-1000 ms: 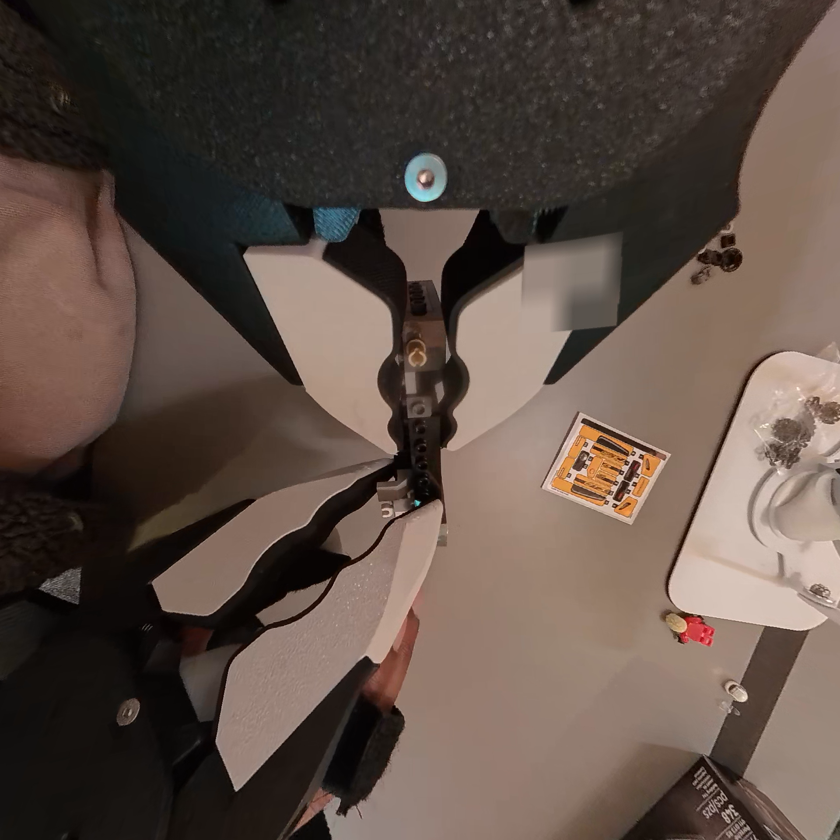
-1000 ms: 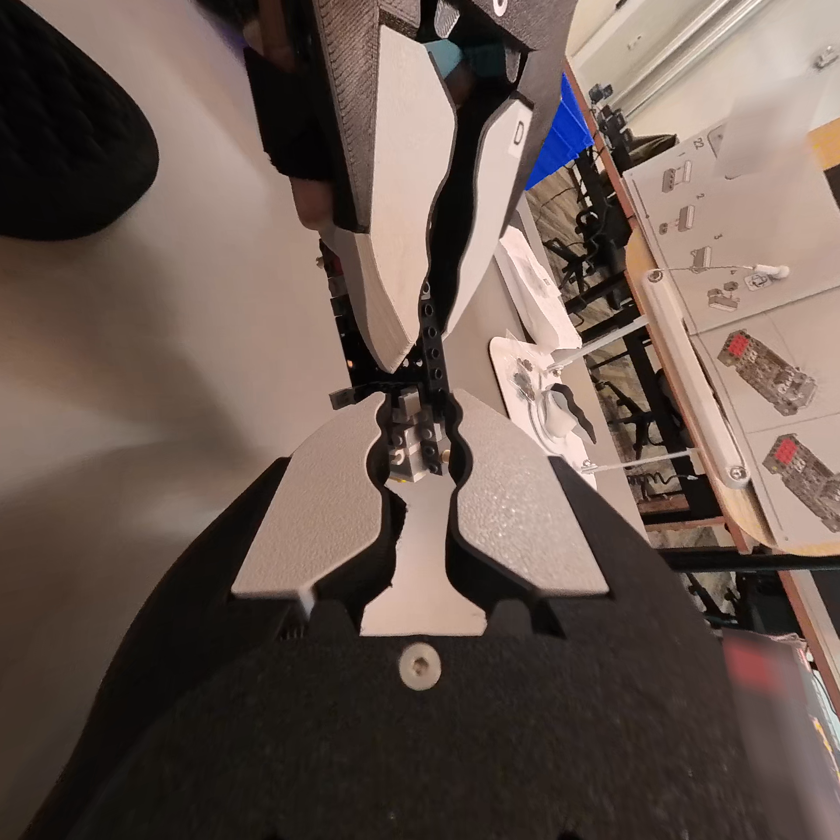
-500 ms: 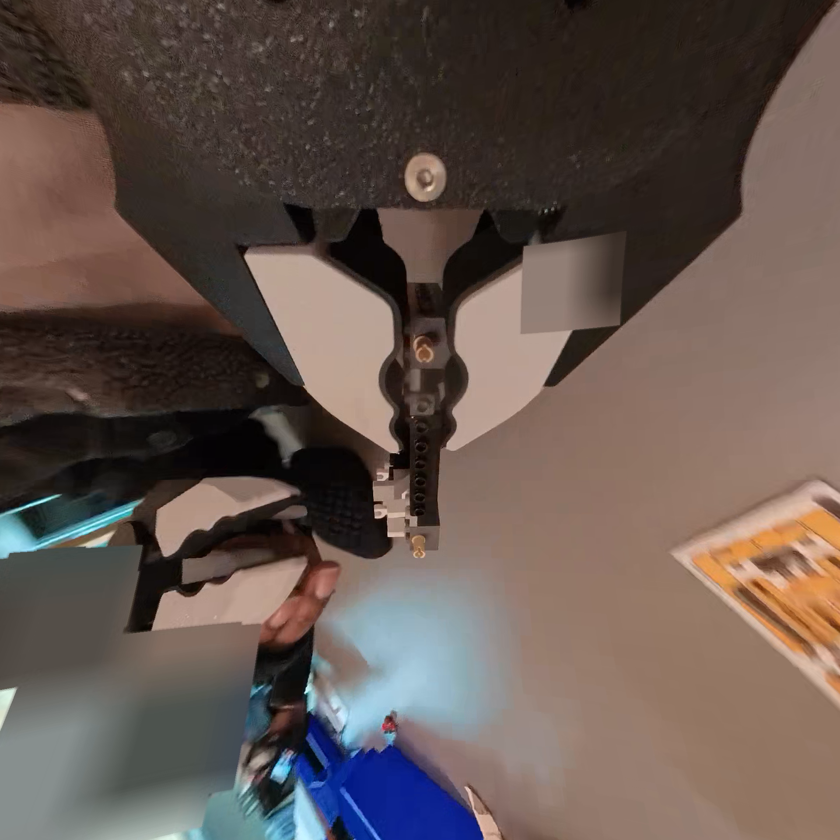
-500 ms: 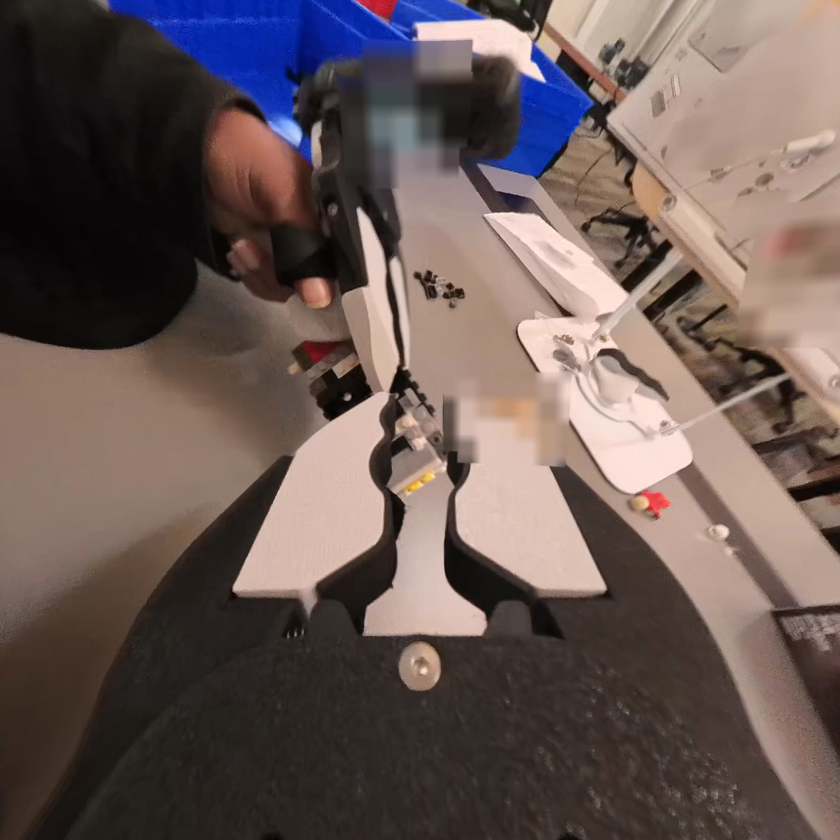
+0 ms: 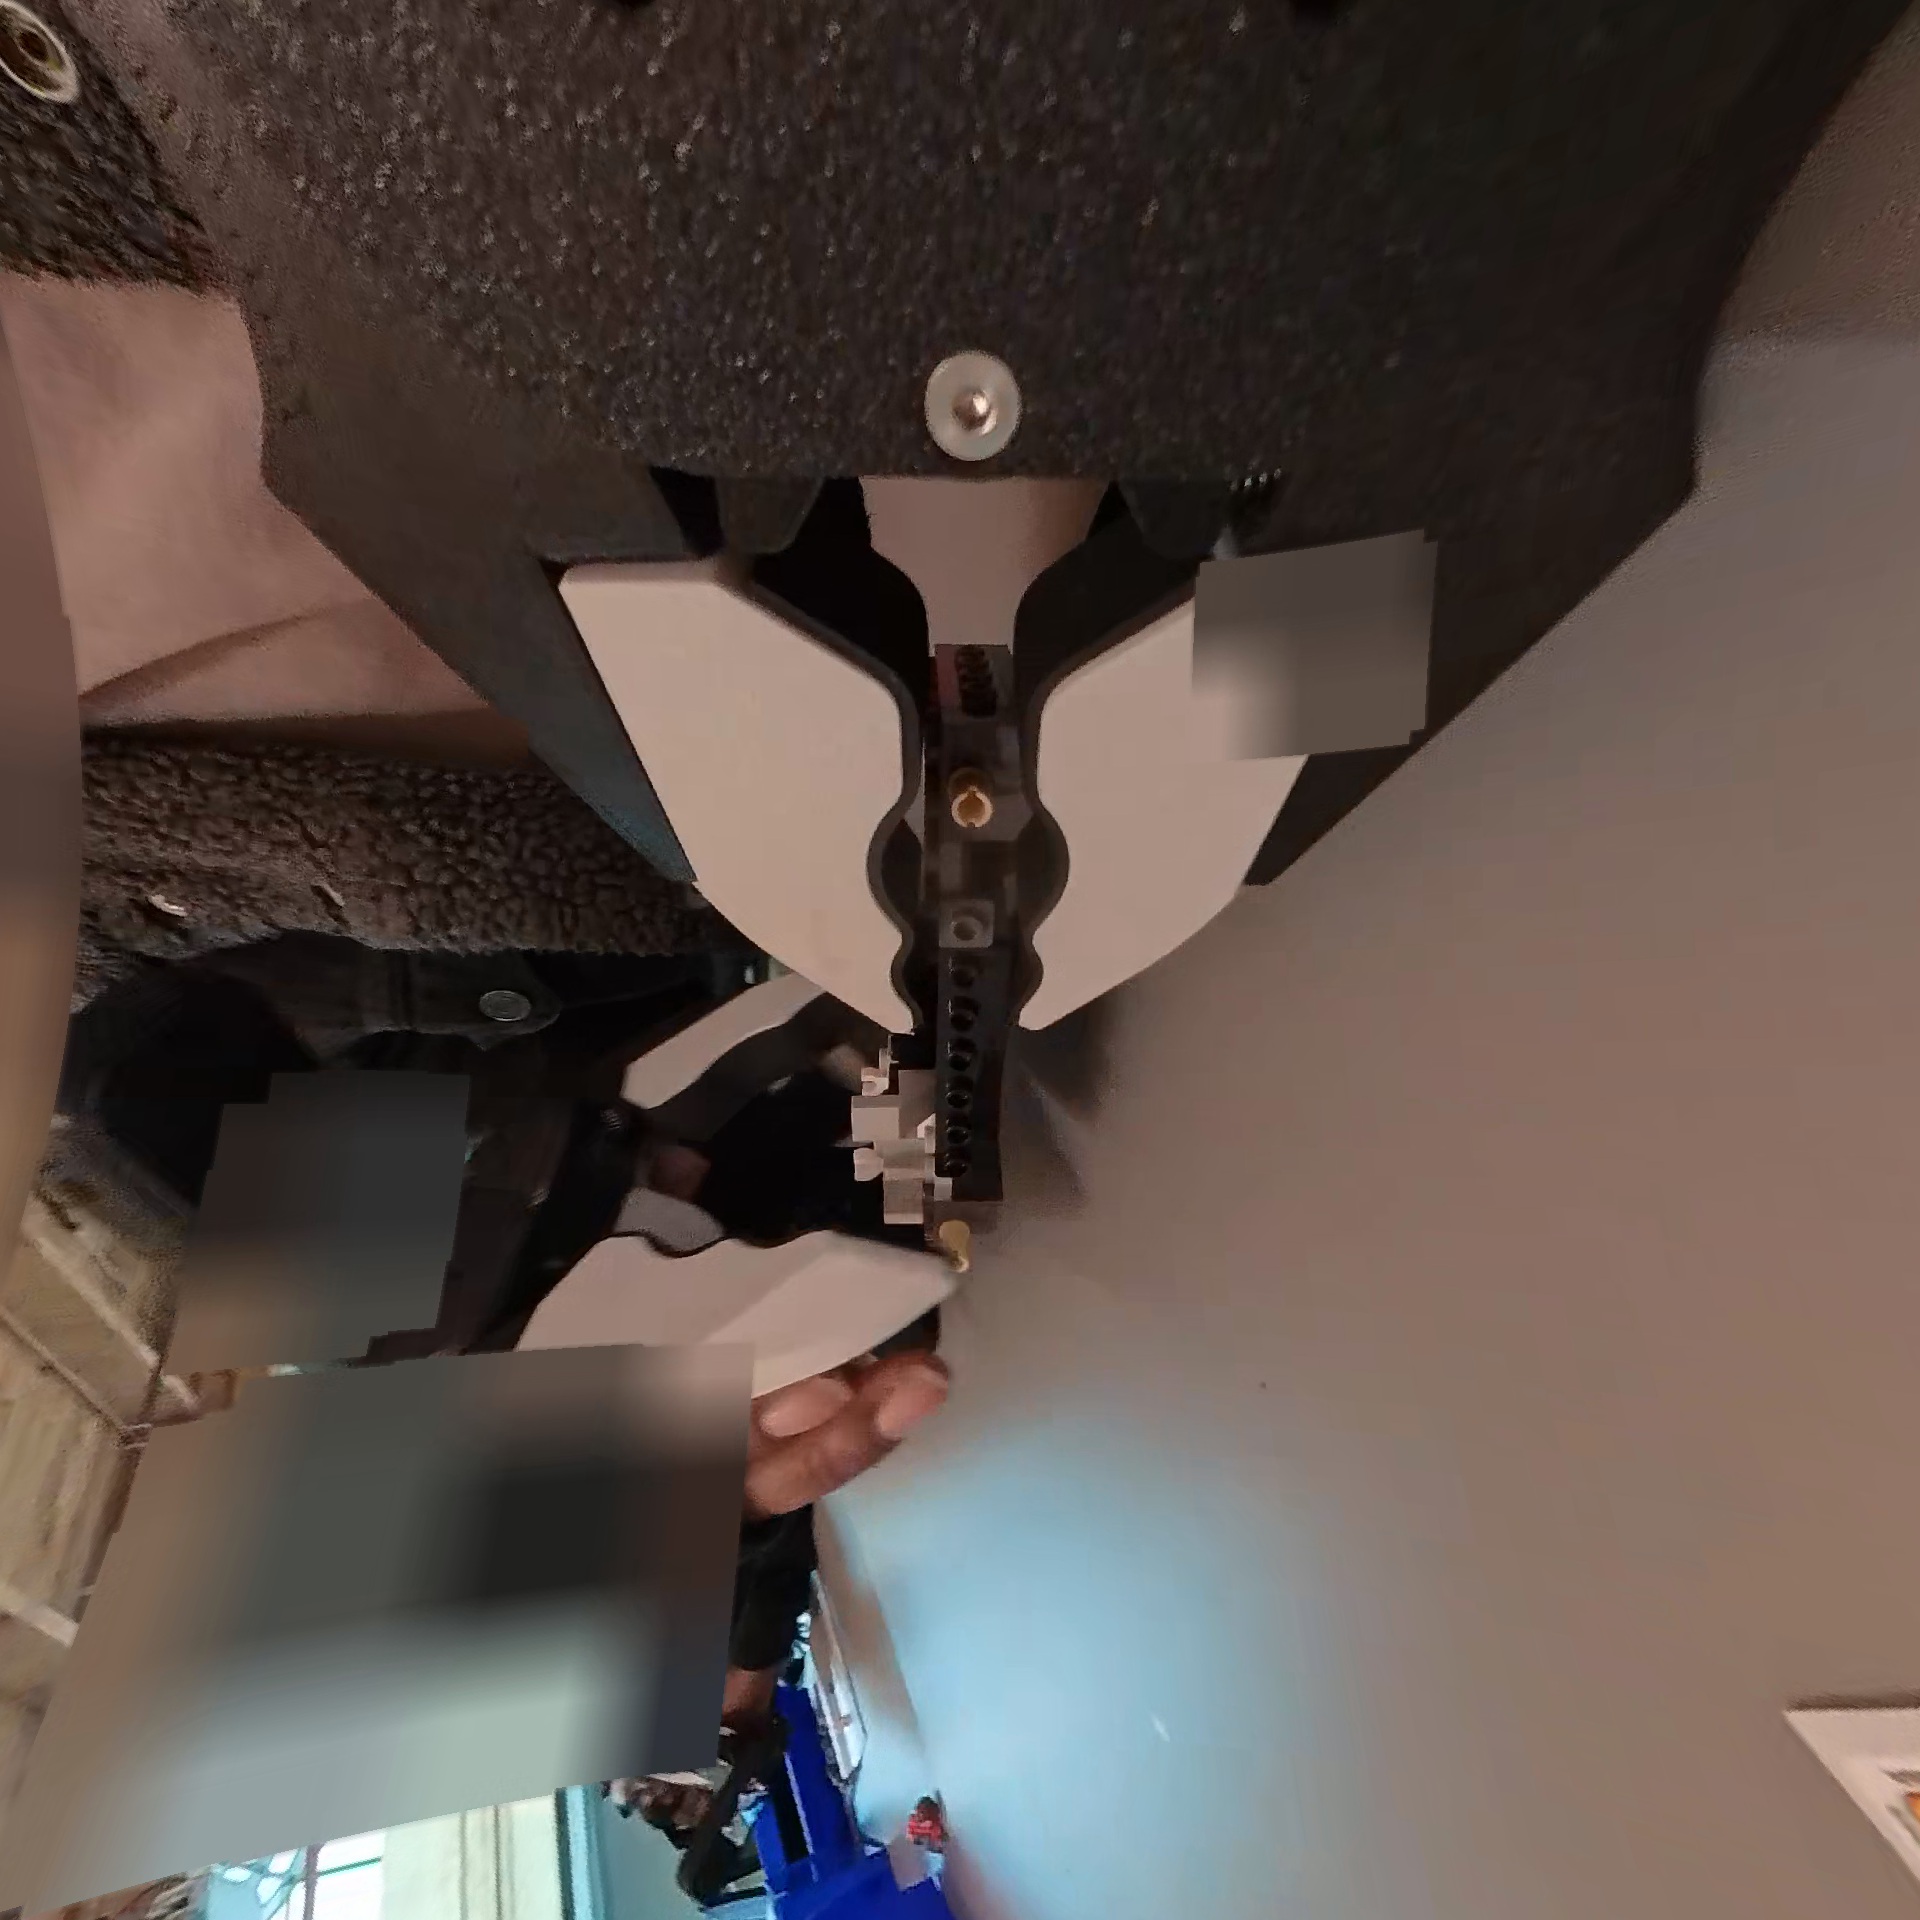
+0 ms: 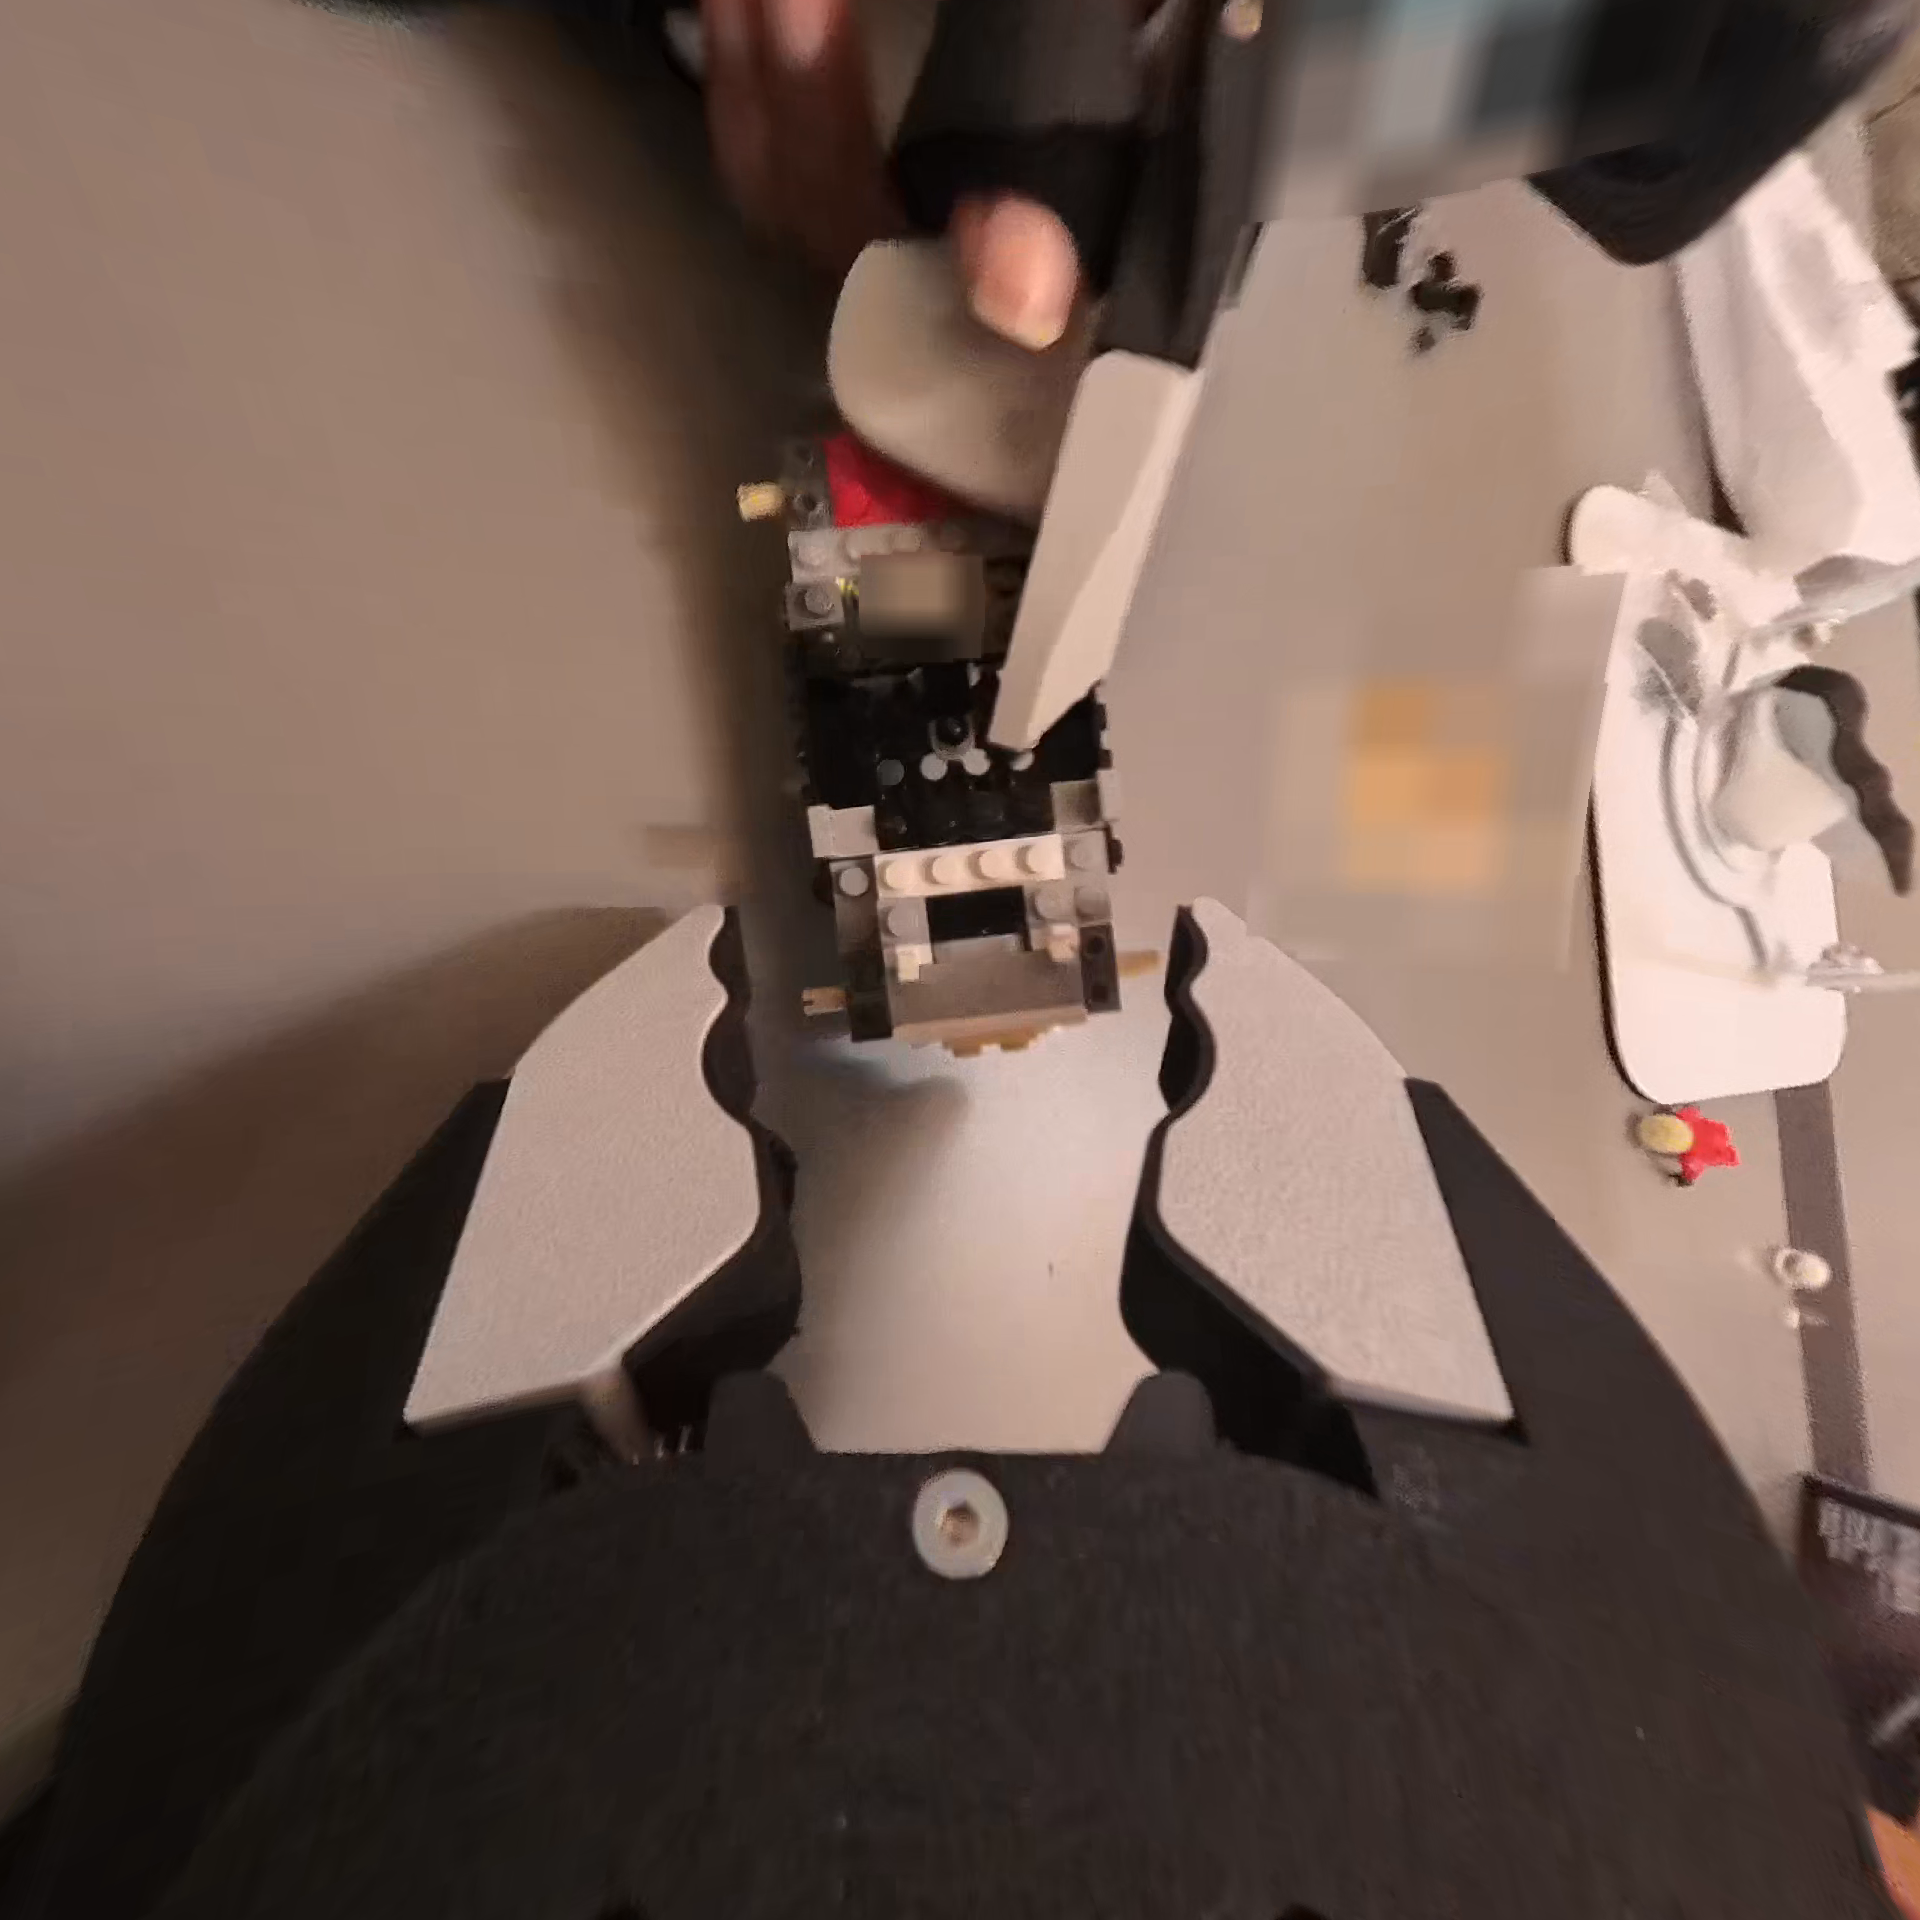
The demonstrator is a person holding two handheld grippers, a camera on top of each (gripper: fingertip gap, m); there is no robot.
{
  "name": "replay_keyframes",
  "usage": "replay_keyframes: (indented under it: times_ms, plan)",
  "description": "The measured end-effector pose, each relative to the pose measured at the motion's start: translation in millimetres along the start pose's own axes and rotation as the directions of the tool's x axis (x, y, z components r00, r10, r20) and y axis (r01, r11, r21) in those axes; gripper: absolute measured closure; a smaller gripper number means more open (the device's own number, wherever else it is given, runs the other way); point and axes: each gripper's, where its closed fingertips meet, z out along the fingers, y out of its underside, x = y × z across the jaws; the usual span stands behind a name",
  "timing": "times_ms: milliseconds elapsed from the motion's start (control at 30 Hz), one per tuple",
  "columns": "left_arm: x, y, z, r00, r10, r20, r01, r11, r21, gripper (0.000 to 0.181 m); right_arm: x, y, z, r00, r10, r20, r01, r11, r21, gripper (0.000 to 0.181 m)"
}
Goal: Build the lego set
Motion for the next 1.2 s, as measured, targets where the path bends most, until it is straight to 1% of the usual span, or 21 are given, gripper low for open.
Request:
replay_keyframes:
  times_ms: [67,133,233,300,367,433,467,600,633,667,767,867,933,1033,1200]
  plan:
    - [5.9,0.5,2.9,0.999,-0.023,-0.049,0.023,1.0,-0.008,0.168,-2.5,4.7,8.9,0.998,-0.043,0.036,0.044,0.999,-0.029,0.103]
    - [8.8,0.6,4.0,0.996,-0.046,-0.08,0.046,0.999,-0.007,0.169,-0.8,3.3,11.6,0.997,-0.047,0.066,0.047,0.999,-0.001,0.118]
    - [9.1,-1.8,1.3,0.994,-0.052,-0.092,0.053,0.999,0.01,0.165,-3.1,-0.7,9.0,0.979,0.031,0.2,-0.042,0.998,0.054,0.119]
    - [4.7,-7.1,-5.3,0.999,-0.023,-0.047,0.025,0.999,0.035,0.145,-4.1,1.0,7.3,0.952,0.077,0.297,-0.101,0.993,0.065,0.118]
    - [-1.2,-14.4,-17.7,0.999,0.044,0.026,-0.046,0.996,0.074,0.134,-7.2,-0.4,1.7,0.891,0.145,0.429,-0.196,0.978,0.076,0.119]
    - [-1.9,-16.0,-28.9,0.986,0.143,0.09,-0.15,0.986,0.075,0.132,-6.2,-1.7,-2.9,0.827,0.194,0.527,-0.271,0.96,0.073,0.119]
    - [1.2,-14.1,-32.1,0.975,0.196,0.102,-0.203,0.977,0.063,0.13,-5.8,-1.9,-4.5,0.792,0.219,0.57,-0.304,0.951,0.057,0.119]
    - [24.8,-0.6,-33.2,0.926,0.373,0.064,-0.375,0.926,0.04,0.119,-4.0,-5.8,-8.2,0.647,0.303,0.699,-0.41,0.912,-0.016,0.118]
    - [27.4,2.3,-32.4,0.909,0.411,0.071,-0.414,0.91,0.036,0.115,-4.3,-7.5,-10.1,0.604,0.319,0.73,-0.435,0.9,-0.033,0.118]
    - [28.3,3.5,-32.0,0.894,0.44,0.089,-0.444,0.895,0.034,0.115,-5.3,-8.3,-11.7,0.568,0.327,0.755,-0.448,0.893,-0.049,0.118]
    - [30.6,4.8,-31.6,0.863,0.489,0.125,-0.495,0.869,0.023,0.115,-10.3,-9.7,-12.5,0.491,0.349,0.798,-0.474,0.876,-0.091,0.119]
    - [34.2,5.3,-32.6,0.857,0.5,0.128,-0.505,0.863,0.014,0.115,-14.2,-12.8,-15.3,0.41,0.368,0.835,-0.516,0.848,-0.12,0.119]
    - [38.5,5.9,-34.7,0.867,0.489,0.099,-0.493,0.869,0.024,0.112,-15.3,-14.9,-17.6,0.36,0.378,0.853,-0.544,0.828,-0.137,0.119]
    - [38.8,7.9,-37.3,0.879,0.469,0.081,-0.473,0.881,0.027,0.111,-13.4,-16.6,-21.0,0.32,0.384,0.866,-0.575,0.805,-0.144,0.119]
    - [37.8,11.0,-34.6,0.893,0.445,0.068,-0.447,0.894,0.012,0.115,-11.3,-20.9,-25.0,0.29,0.376,0.88,-0.601,0.787,-0.139,0.118]
